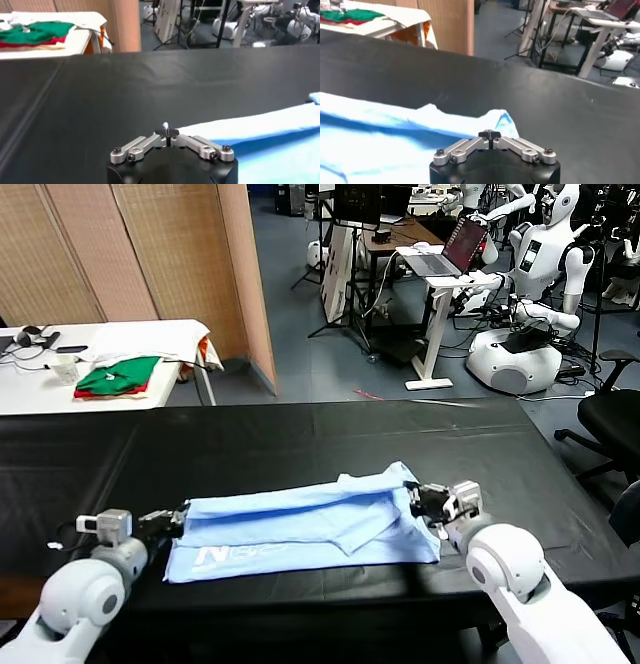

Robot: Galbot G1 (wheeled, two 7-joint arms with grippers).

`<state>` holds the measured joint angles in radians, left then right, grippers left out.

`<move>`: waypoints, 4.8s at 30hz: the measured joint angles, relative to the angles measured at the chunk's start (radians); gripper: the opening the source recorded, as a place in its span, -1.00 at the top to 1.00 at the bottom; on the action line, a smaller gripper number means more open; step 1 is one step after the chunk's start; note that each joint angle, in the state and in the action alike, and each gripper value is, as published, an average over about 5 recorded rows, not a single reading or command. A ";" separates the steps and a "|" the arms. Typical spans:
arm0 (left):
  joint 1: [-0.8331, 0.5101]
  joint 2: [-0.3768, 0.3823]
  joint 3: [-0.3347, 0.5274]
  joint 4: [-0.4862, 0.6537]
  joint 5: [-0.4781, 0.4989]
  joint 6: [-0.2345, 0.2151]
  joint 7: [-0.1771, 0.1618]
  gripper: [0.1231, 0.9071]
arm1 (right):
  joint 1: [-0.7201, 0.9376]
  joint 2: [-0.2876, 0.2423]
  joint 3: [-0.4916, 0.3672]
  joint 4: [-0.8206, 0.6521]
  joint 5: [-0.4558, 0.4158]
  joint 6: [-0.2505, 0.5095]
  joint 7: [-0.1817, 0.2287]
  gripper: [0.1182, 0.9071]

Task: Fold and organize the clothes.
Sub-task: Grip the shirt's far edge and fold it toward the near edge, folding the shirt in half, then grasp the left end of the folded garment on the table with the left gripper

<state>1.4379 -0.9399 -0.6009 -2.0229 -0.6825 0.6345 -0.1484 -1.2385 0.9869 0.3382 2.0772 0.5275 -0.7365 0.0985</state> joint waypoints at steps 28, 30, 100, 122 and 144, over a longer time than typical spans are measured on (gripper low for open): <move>0.072 -0.044 -0.033 -0.036 0.066 -0.018 -0.002 0.94 | -0.019 0.030 -0.012 -0.024 -0.013 0.000 -0.006 0.93; 0.077 -0.051 -0.032 -0.035 0.078 -0.017 -0.002 0.94 | -0.024 0.030 -0.006 -0.015 0.000 0.000 -0.007 0.81; -0.194 -0.075 0.083 0.210 0.094 -0.083 0.025 0.88 | 0.145 0.276 0.057 -0.246 -0.103 0.115 0.041 0.53; 0.006 -0.201 -0.093 0.016 0.117 -0.174 0.003 -1.00 | 0.002 0.187 0.142 -0.039 -0.032 0.125 -0.004 -1.00; 0.083 -0.341 -0.109 0.043 0.142 -0.233 0.062 -0.94 | -0.039 0.187 0.155 0.007 -0.042 0.126 -0.002 -1.00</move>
<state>1.5207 -1.2814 -0.7095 -1.9797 -0.5408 0.4015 -0.0862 -1.2774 1.1737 0.4928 2.0840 0.4860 -0.6103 0.0970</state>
